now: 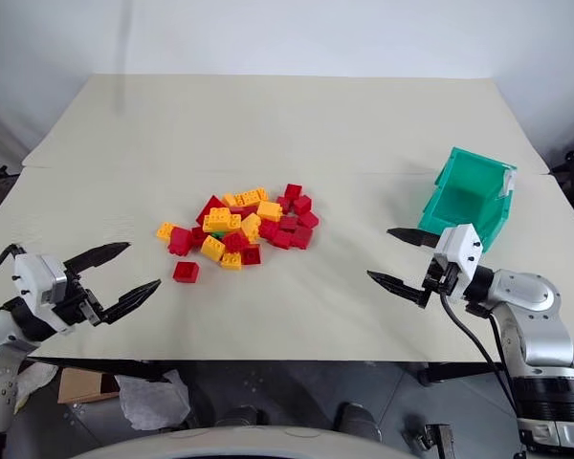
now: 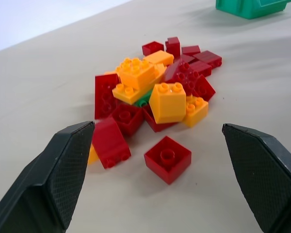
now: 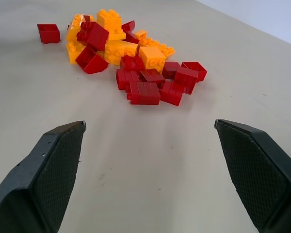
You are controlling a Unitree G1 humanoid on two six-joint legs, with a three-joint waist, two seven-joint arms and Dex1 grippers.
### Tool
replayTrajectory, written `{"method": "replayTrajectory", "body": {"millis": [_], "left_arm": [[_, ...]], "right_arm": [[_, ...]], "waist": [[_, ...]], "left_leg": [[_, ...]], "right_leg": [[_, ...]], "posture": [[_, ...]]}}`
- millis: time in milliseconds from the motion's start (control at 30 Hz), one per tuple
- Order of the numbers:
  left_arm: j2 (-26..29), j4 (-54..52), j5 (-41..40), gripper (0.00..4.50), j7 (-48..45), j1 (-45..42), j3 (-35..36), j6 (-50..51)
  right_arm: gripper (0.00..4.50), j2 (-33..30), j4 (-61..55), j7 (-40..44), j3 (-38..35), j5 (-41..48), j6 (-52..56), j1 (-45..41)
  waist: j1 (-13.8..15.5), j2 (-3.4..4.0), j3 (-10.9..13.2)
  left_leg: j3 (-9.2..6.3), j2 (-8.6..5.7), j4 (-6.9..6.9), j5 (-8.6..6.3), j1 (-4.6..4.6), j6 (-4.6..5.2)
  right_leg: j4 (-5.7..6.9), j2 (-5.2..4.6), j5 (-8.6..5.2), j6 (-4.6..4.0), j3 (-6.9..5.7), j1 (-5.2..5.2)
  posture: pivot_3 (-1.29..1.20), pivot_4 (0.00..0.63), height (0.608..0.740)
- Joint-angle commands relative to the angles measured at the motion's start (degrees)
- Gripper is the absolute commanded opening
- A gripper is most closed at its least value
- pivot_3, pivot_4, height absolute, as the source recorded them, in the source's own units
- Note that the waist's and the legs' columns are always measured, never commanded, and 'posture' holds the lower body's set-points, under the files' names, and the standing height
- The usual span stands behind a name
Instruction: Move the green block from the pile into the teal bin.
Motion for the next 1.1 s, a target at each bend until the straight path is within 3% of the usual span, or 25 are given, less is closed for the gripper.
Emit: {"method": "replayTrajectory", "body": {"millis": [33, 467, 633, 733, 833, 1100], "left_arm": [[0.12, -0.97, 0.00, 4.50, 0.86, -0.35, 0.75, -0.82], [-6.81, 2.35, -2.61, 4.50, 7.46, 10.54, 10.28, -0.03], [-9.92, 2.66, -2.81, 4.50, 8.24, 14.88, 11.40, -1.11], [-9.03, -0.49, -4.62, 4.50, 7.52, 15.36, 9.53, 3.18], [-6.75, -4.79, -8.03, 3.92, 5.82, 13.64, 6.93, 8.60], [0.47, -7.79, -3.01, 1.37, 1.52, 2.07, -5.91, 11.61]], "right_arm": [[4.47, -0.15, -1.90, 0.44, -1.27, 1.15, -0.41, 0.67], [4.47, 6.77, -10.05, -1.36, 3.90, 4.63, 4.13, -2.42], [4.47, 9.51, -13.03, -1.32, 7.63, 4.16, 4.81, -4.26], [4.47, 8.42, -13.16, -0.88, 7.09, 3.82, 4.61, -3.55], [4.50, 6.29, -11.96, -0.35, 5.28, 3.46, 4.02, -1.93], [4.50, 4.99, -12.16, -1.57, 3.21, 2.82, 3.46, 0.39]], "waist": [[0.00, 0.00, 0.00], [-0.13, 0.00, 0.00], [0.23, -0.04, -0.02], [0.62, -0.05, -0.02], [1.24, -0.06, -0.03], [1.14, -0.05, -0.03]], "left_leg": [[0.01, 0.00, 0.00, 0.00, 0.00, 0.00], [0.39, 0.11, -0.08, -0.01, 0.03, -0.02], [0.51, 0.10, -0.05, -0.04, -0.03, 0.01], [0.59, 0.10, -0.05, -0.05, -0.05, 0.01], [0.70, 0.10, -0.03, -0.06, -0.04, 0.03], [0.97, 0.12, -0.03, -0.07, 0.04, 0.05]], "right_leg": [[0.00, 0.00, 0.00, 0.00, 0.01, -0.01], [0.13, 0.06, 0.00, 0.00, 0.33, -0.35], [0.18, 0.06, 0.00, 0.00, 0.47, -0.51], [0.28, 0.06, 0.00, 0.00, 0.55, -0.61], [0.32, 0.06, 0.00, 0.00, 0.69, -0.67], [0.35, 0.14, 0.00, -0.01, 1.02, -0.79]], "posture": [[0.00, 0.150, 0.740], [0.00, 0.150, 0.740], [0.00, 0.150, 0.740], [0.00, 0.150, 0.740], [0.00, 0.150, 0.740], [0.00, 0.150, 0.740]]}}
